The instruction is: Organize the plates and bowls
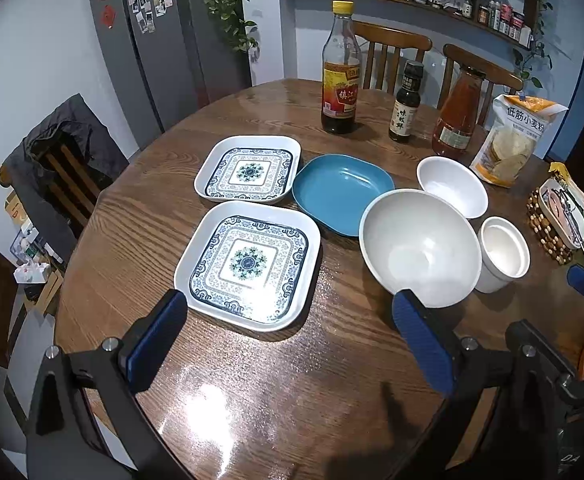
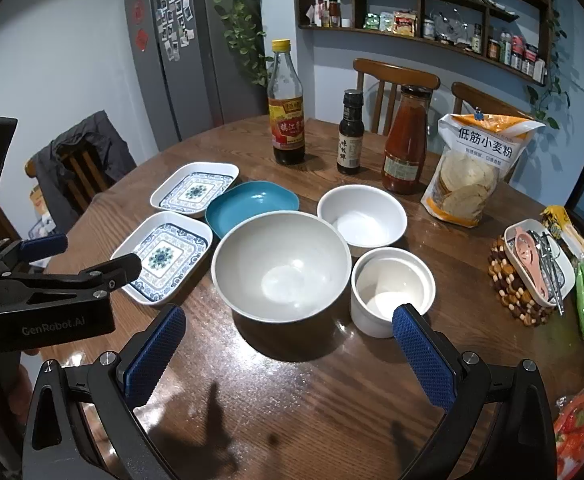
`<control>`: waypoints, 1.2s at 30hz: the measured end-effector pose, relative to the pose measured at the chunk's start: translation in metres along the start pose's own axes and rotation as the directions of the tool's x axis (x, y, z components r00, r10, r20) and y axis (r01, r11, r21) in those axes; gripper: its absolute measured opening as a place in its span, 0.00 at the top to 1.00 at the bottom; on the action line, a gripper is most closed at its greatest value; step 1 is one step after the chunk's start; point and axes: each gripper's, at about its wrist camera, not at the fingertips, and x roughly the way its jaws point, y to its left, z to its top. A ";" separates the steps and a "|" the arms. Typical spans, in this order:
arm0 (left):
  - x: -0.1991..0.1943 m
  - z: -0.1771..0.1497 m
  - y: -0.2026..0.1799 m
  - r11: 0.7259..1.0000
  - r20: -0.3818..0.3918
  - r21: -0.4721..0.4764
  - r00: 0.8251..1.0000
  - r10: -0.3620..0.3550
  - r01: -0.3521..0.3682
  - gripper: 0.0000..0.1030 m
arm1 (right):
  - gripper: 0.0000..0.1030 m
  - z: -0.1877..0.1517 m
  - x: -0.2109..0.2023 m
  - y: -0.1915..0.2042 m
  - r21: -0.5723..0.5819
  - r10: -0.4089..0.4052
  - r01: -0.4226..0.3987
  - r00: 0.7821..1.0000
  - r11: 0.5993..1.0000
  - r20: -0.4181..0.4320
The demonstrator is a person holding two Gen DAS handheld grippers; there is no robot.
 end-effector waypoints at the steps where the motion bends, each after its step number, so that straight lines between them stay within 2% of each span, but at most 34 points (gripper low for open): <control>1: 0.000 0.000 0.000 1.000 0.000 0.000 1.000 0.002 -0.002 0.00 | 0.00 0.000 0.000 0.000 0.000 0.000 0.000 1.000 1.000 0.000; 36: -0.001 -0.002 -0.003 1.000 0.010 -0.003 1.000 0.005 -0.005 0.00 | 0.00 0.001 -0.003 0.001 -0.009 0.005 -0.005 1.000 1.000 -0.001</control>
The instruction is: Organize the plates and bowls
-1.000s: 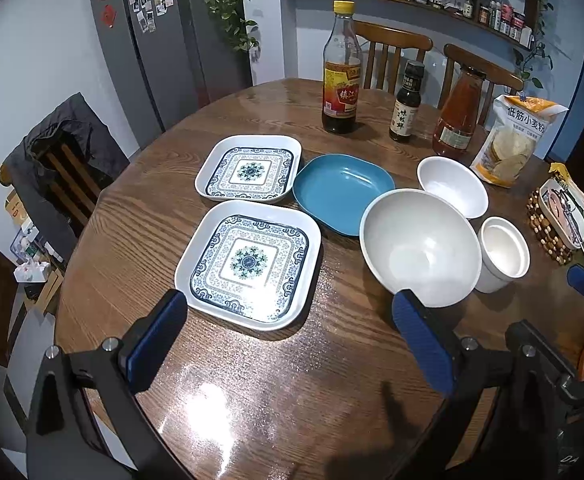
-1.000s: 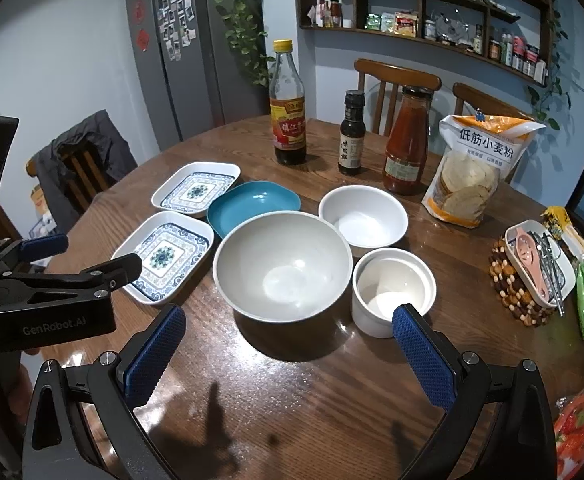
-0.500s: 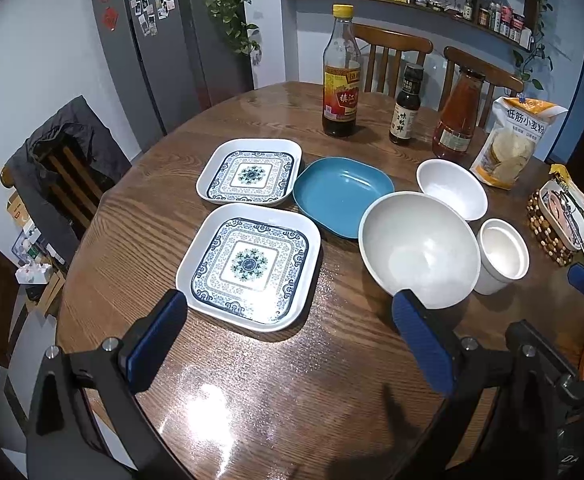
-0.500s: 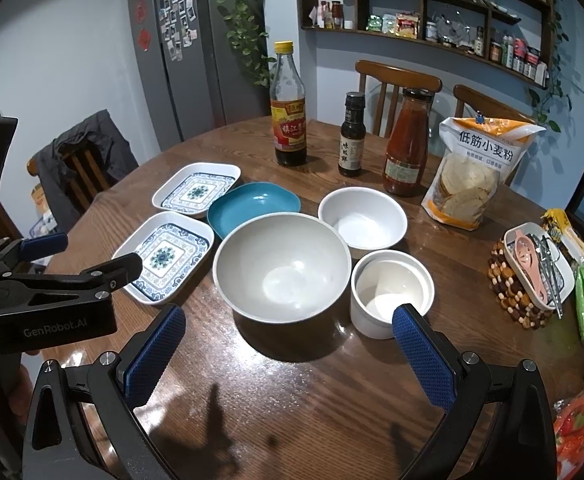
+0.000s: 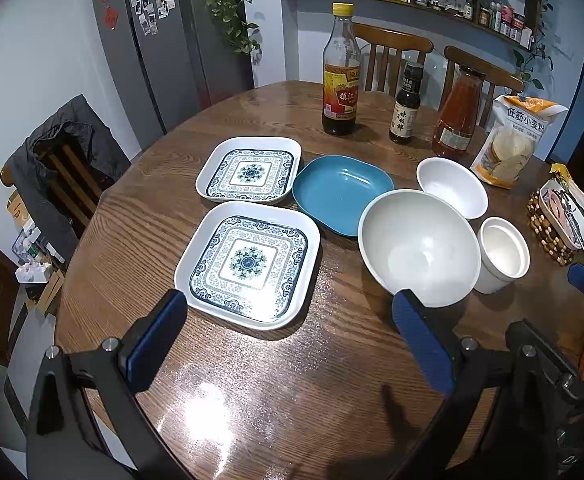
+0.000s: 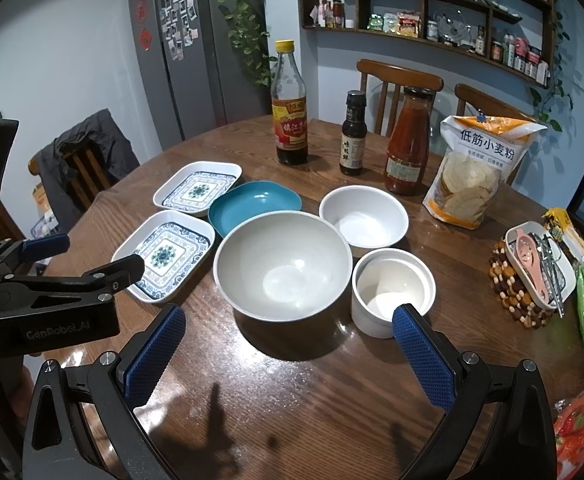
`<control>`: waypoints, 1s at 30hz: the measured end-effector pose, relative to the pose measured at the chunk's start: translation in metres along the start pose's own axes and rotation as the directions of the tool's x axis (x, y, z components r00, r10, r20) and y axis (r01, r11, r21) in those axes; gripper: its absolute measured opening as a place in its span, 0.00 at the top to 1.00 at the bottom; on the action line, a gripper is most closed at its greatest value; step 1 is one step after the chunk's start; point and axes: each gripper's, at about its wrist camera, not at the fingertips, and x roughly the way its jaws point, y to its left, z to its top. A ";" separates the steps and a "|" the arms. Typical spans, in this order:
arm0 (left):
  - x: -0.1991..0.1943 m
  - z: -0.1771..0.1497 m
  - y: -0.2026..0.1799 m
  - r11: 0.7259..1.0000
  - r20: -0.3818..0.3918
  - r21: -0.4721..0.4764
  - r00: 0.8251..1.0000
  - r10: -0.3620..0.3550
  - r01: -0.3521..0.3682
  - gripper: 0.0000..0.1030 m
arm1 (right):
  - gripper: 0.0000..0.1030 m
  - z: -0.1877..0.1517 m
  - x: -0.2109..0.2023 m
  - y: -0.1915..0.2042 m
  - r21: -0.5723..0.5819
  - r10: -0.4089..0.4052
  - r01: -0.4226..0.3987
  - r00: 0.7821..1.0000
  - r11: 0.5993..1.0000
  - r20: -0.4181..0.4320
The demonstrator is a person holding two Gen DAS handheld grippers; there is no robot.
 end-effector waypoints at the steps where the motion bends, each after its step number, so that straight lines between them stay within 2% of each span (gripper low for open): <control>1: 0.000 0.000 0.000 1.000 -0.001 -0.001 1.000 0.000 0.000 0.00 | 0.00 0.000 0.000 0.000 -0.001 0.001 -0.001 1.000 1.000 0.000; 20: 0.003 0.000 0.001 1.000 -0.002 -0.005 1.000 0.000 0.000 0.00 | 0.00 -0.001 0.003 0.001 0.001 0.006 -0.006 1.000 1.000 -0.001; 30: 0.011 0.004 0.015 0.998 -0.010 0.000 0.998 -0.056 0.056 0.00 | 0.00 0.003 0.011 0.014 0.005 0.021 -0.021 1.000 1.000 0.001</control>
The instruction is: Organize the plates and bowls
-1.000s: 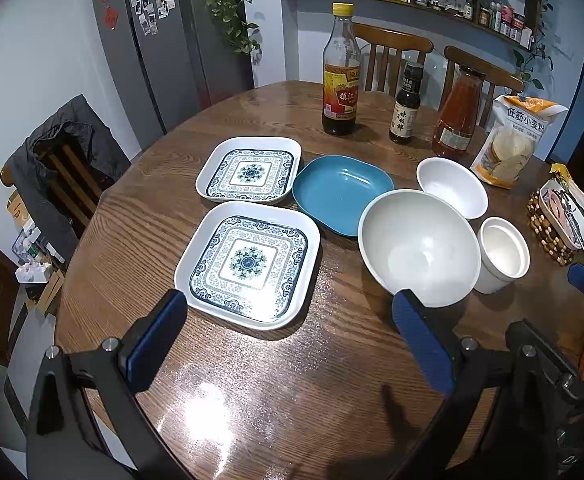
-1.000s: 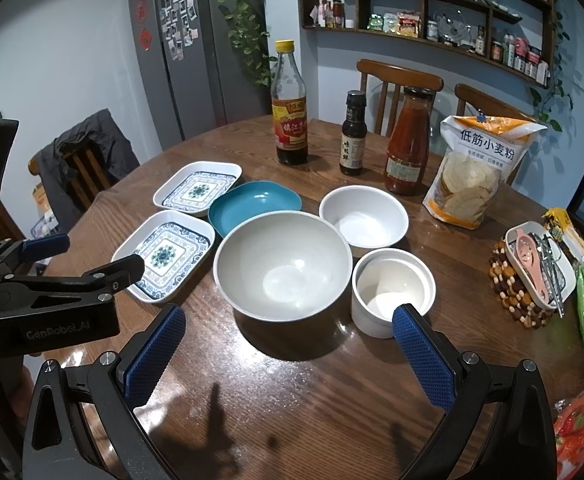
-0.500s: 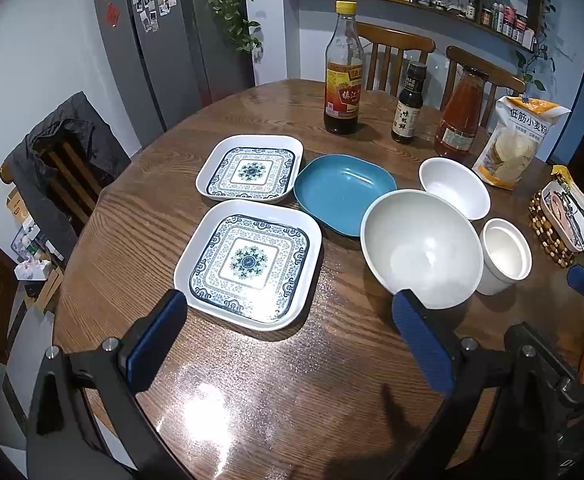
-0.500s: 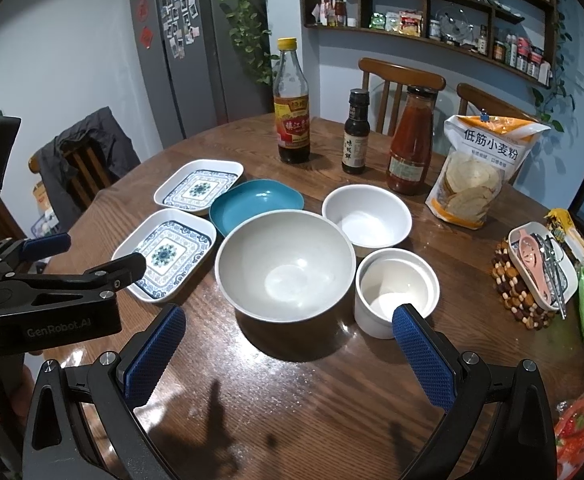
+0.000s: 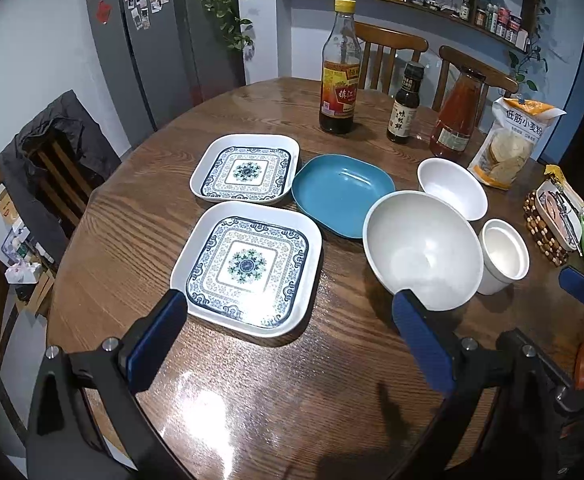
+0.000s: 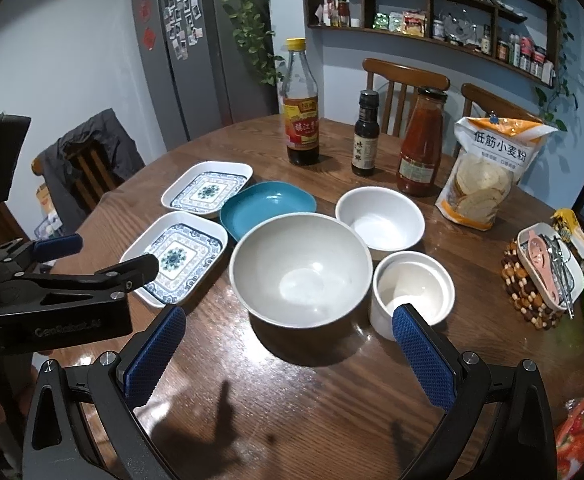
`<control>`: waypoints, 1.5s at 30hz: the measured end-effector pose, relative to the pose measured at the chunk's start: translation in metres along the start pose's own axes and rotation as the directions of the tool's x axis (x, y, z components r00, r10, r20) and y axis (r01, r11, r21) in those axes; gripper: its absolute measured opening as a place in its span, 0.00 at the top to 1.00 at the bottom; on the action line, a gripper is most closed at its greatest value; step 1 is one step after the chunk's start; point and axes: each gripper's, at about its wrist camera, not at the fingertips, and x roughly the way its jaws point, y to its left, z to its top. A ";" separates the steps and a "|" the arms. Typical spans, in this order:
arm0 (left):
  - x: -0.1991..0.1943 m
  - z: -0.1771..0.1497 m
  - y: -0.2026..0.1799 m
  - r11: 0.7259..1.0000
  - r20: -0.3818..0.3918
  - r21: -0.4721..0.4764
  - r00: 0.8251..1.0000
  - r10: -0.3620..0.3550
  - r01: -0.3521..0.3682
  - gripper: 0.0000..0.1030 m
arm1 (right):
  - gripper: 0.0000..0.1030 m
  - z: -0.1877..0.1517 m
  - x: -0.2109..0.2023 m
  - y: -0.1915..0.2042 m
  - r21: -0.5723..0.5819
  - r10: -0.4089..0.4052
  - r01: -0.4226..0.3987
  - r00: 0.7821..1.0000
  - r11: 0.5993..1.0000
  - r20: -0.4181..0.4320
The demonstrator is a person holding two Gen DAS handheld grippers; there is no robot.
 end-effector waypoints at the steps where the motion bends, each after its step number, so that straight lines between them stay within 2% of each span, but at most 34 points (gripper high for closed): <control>1: 0.002 0.001 0.004 1.000 -0.003 0.000 1.000 -0.017 0.017 0.00 | 0.00 0.000 0.001 0.002 0.010 0.002 -0.002 1.000 1.000 -0.002; 4: 0.012 0.000 0.023 0.999 -0.025 -0.010 0.999 -0.039 0.039 0.00 | 0.00 -0.003 0.004 0.008 0.048 0.041 -0.040 0.999 0.998 -0.018; 8: 0.034 -0.003 0.061 0.999 -0.081 -0.040 0.996 -0.024 0.020 0.00 | 0.00 -0.006 0.012 0.028 0.083 0.119 -0.115 0.992 0.990 -0.044; 11: 0.051 -0.002 0.089 0.999 -0.100 -0.037 0.995 0.023 -0.027 0.02 | 0.00 -0.007 0.021 0.051 0.067 0.141 -0.137 0.988 0.988 -0.070; 14: 0.068 0.000 0.108 0.999 -0.128 -0.030 0.991 0.029 -0.033 0.04 | 0.02 -0.004 0.038 0.072 0.052 0.141 -0.136 0.985 0.989 -0.100; 15: 0.075 0.001 0.113 0.999 -0.139 -0.025 0.990 0.027 -0.031 0.07 | 0.10 -0.003 0.046 0.077 0.055 0.140 -0.135 0.984 0.989 -0.109; 16: 0.080 0.001 0.116 0.999 -0.146 -0.015 0.989 0.026 -0.028 0.10 | 0.23 -0.002 0.059 0.081 0.068 0.139 -0.131 0.982 0.989 -0.132; 18: 0.093 0.003 0.119 0.999 -0.163 0.017 0.986 0.031 -0.029 0.16 | 0.39 0.001 0.083 0.083 0.104 0.145 -0.128 0.973 0.986 -0.178; 19: 0.097 0.004 0.120 0.999 -0.169 0.026 0.985 0.029 -0.025 0.22 | 0.41 0.003 0.098 0.085 0.113 0.136 -0.114 0.969 0.987 -0.204; 21: 0.109 0.007 0.121 0.999 -0.185 0.045 0.983 0.018 -0.009 0.26 | 0.44 0.007 0.119 0.085 0.114 0.073 -0.049 0.972 0.992 -0.221; 24: 0.120 0.009 0.125 0.998 -0.199 0.056 0.980 0.001 0.010 0.30 | 0.55 0.012 0.139 0.083 0.133 0.042 -0.010 0.969 0.991 -0.243; 26: 0.128 0.008 0.127 0.998 -0.211 0.059 0.978 -0.003 0.016 0.39 | 0.59 0.015 0.155 0.086 0.130 0.023 0.013 0.962 0.991 -0.271; 28: 0.137 0.008 0.131 0.998 -0.235 0.041 0.972 -0.028 0.039 0.53 | 0.65 0.019 0.164 0.088 0.123 0.009 0.028 0.957 0.992 -0.290; 29: 0.139 0.008 0.133 0.998 -0.245 0.030 0.969 -0.044 0.053 0.53 | 0.67 0.020 0.167 0.088 0.127 0.013 0.026 0.955 0.992 -0.296; 31: 0.140 0.008 0.135 0.997 -0.245 0.017 0.967 -0.074 0.080 0.56 | 0.82 0.021 0.176 0.089 0.137 0.026 0.018 0.949 0.990 -0.313; 32: 0.140 0.009 0.135 0.996 -0.246 0.024 0.966 -0.075 0.083 0.56 | 0.86 0.020 0.180 0.090 0.135 0.033 0.013 0.944 0.991 -0.330; 33: 0.139 0.008 0.135 0.996 -0.247 0.031 0.966 -0.075 0.085 0.59 | 0.87 0.019 0.182 0.093 0.128 0.033 0.011 0.940 0.992 -0.338; 35: 0.137 0.008 0.133 0.993 -0.251 0.037 0.963 -0.099 0.112 0.76 | 0.87 0.020 0.181 0.098 0.099 0.023 0.011 0.942 0.995 -0.334; 36: 0.135 0.008 0.132 0.994 -0.252 0.048 0.964 -0.087 0.102 0.82 | 0.88 0.021 0.181 0.100 0.096 0.036 -0.004 0.940 0.995 -0.340; 38: 0.131 0.005 0.131 0.995 -0.245 0.061 0.968 -0.064 0.082 0.81 | 0.88 0.023 0.179 0.104 0.084 0.038 -0.010 0.941 0.996 -0.335; 40: 0.121 0.000 0.139 0.996 -0.245 0.032 0.967 -0.068 0.078 0.81 | 0.88 0.026 0.170 0.110 0.072 0.052 -0.030 0.946 0.997 -0.321; 45: 0.082 -0.017 0.160 0.999 -0.199 0.011 0.979 -0.039 0.042 0.81 | 0.88 0.030 0.146 0.133 0.026 0.131 -0.129 0.947 0.991 -0.292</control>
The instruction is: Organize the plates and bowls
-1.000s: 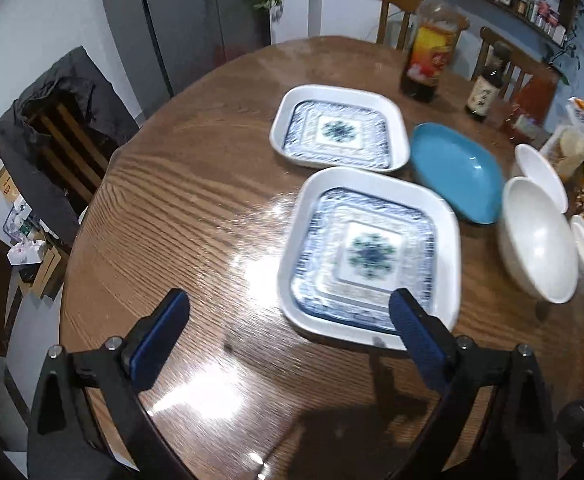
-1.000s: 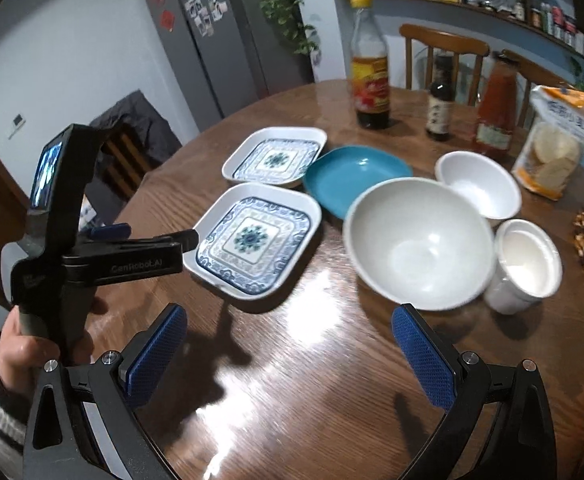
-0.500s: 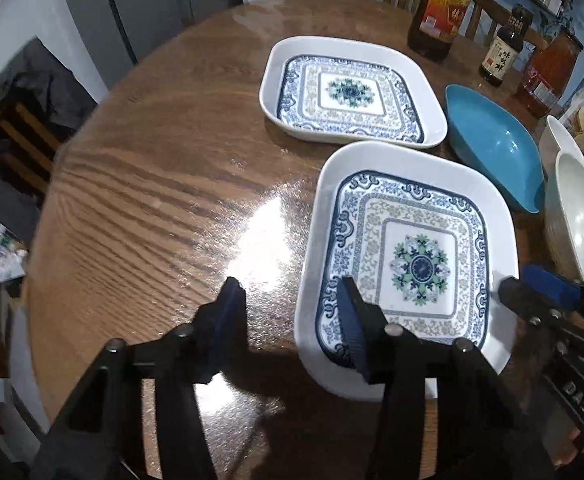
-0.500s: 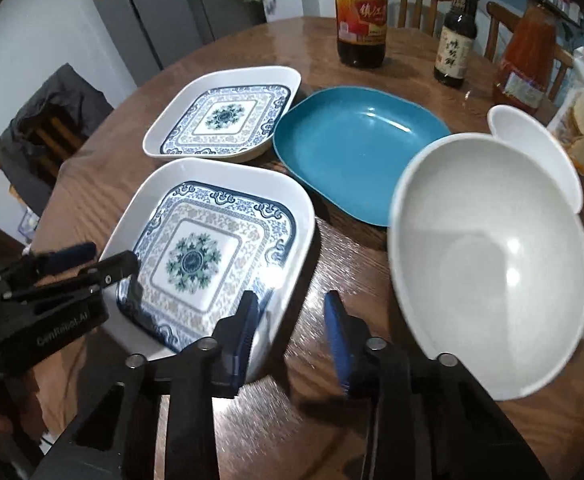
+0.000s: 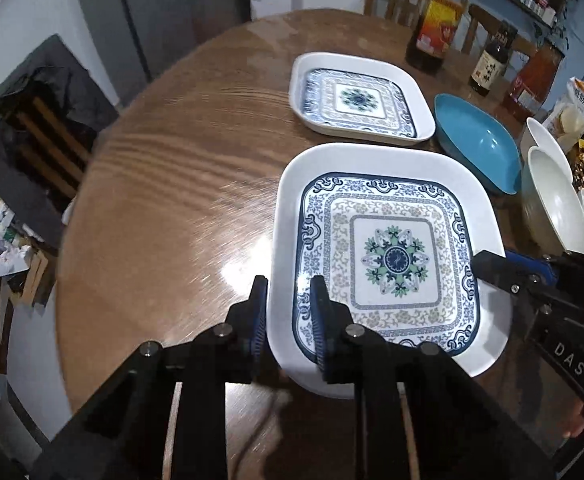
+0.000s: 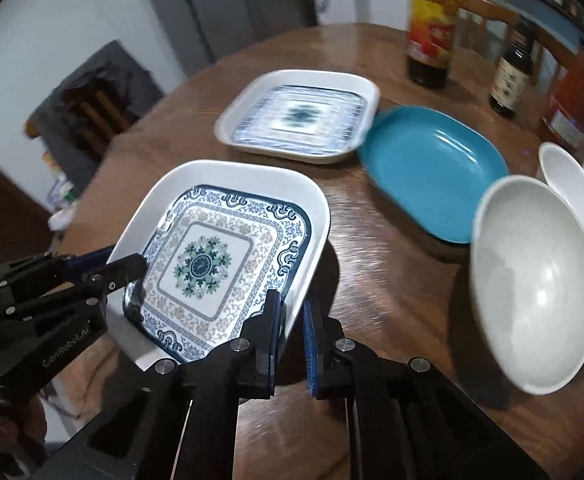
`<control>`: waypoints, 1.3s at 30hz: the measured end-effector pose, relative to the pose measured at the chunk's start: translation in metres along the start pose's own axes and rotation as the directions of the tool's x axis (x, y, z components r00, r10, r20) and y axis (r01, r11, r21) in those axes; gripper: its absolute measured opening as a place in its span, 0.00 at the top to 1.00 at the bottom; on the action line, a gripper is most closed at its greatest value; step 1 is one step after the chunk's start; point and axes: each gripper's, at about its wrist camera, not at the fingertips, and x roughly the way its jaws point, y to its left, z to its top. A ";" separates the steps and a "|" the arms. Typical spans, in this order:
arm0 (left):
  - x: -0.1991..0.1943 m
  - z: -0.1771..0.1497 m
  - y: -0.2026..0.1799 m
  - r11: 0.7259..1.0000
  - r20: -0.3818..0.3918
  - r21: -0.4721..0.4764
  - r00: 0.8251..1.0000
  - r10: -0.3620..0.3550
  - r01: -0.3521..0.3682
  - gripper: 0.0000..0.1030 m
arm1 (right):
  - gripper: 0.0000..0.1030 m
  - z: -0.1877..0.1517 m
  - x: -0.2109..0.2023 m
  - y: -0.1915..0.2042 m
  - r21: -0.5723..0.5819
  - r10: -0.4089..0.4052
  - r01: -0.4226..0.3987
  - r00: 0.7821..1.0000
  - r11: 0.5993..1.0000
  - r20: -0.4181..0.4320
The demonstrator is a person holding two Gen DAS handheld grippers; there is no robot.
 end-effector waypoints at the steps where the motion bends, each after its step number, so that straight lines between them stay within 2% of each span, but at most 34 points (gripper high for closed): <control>1: -0.001 -0.004 0.004 1.000 -0.005 -0.007 1.000 0.010 -0.010 0.81 | 0.88 -0.001 0.000 0.002 -0.006 0.009 -0.009 1.000 1.000 -0.003; 7: 0.019 -0.017 0.001 0.999 -0.053 -0.029 0.998 0.014 -0.016 0.81 | 0.88 -0.012 0.022 0.005 -0.014 -0.011 0.010 0.999 1.000 -0.044; 11: 0.018 -0.019 -0.003 0.999 -0.047 -0.037 0.999 0.023 -0.024 0.75 | 0.88 -0.017 0.022 0.005 -0.011 -0.028 0.027 0.998 1.000 -0.051; 14: 0.008 -0.013 -0.003 0.998 -0.006 -0.034 0.999 0.052 -0.052 0.58 | 0.88 -0.015 0.011 0.005 -0.017 -0.026 0.026 1.000 1.000 -0.008; 15: 0.002 -0.009 -0.002 0.997 0.013 -0.040 0.998 0.060 -0.059 0.44 | 0.88 -0.013 0.007 0.004 -0.015 -0.028 0.028 1.000 0.999 0.006; 16: -0.001 -0.005 -0.002 0.997 0.030 -0.046 0.998 0.062 -0.060 0.35 | 0.88 -0.010 0.001 0.004 -0.011 -0.029 0.029 0.999 1.000 0.026; 18: -0.006 0.004 -0.001 0.997 0.055 -0.057 0.996 0.063 -0.060 0.33 | 0.88 -0.001 -0.007 0.001 -0.003 -0.022 0.022 0.998 1.000 0.053; 21: -0.005 0.019 -0.003 0.997 0.054 -0.062 0.997 0.058 -0.055 0.24 | 0.85 0.014 -0.008 -0.004 0.030 -0.022 0.020 0.997 0.999 0.071; 23: -0.002 0.029 -0.005 0.997 0.049 -0.059 0.998 0.044 -0.042 0.24 | 0.77 0.023 -0.008 -0.010 0.058 -0.018 0.014 0.997 0.998 0.074; 25: 0.003 0.043 -0.006 0.998 0.044 -0.056 0.998 0.038 -0.035 0.21 | 0.60 0.035 -0.008 -0.016 0.078 -0.018 0.011 0.996 0.997 0.088; 26: 0.007 0.051 -0.007 0.998 0.039 -0.057 0.999 0.033 -0.031 0.21 | 0.58 0.045 -0.006 -0.020 0.087 -0.030 0.022 0.996 0.996 0.089; 31: 0.025 0.101 -0.011 0.999 0.042 -0.040 0.999 0.019 -0.018 0.16 | 0.56 0.095 0.007 -0.042 0.141 -0.042 0.030 0.996 0.990 0.083; 34: 0.040 0.130 -0.012 0.999 0.043 -0.021 0.998 0.043 -0.042 0.16 | 0.56 0.128 0.021 -0.056 0.159 -0.076 0.062 0.994 0.985 0.082; 39: 0.069 0.158 -0.002 0.999 0.016 -0.027 0.999 0.047 -0.046 0.16 | 0.56 0.163 0.058 -0.069 0.159 -0.097 0.091 0.995 0.983 0.029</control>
